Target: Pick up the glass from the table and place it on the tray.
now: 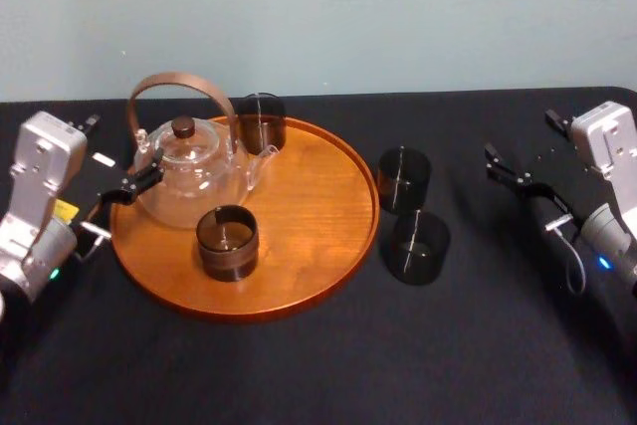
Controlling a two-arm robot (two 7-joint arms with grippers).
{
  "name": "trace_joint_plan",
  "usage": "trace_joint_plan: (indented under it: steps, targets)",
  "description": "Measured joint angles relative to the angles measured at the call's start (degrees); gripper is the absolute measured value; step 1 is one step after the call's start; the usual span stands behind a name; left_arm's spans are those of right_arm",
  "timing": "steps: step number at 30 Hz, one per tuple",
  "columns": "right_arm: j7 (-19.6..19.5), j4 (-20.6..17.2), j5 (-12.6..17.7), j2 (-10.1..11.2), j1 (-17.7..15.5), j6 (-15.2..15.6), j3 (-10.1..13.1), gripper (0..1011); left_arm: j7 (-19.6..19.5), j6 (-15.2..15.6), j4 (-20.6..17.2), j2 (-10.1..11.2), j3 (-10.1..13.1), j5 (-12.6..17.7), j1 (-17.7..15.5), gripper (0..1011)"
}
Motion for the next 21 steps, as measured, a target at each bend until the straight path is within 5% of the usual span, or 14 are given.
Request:
trace_joint_plan:
  steps: [21]
  targets:
    - [0.0,0.0,0.0,0.0,0.0,0.0,0.0,1002,0.0,0.0,0.0,0.0,0.0,0.0,0.0,1001]
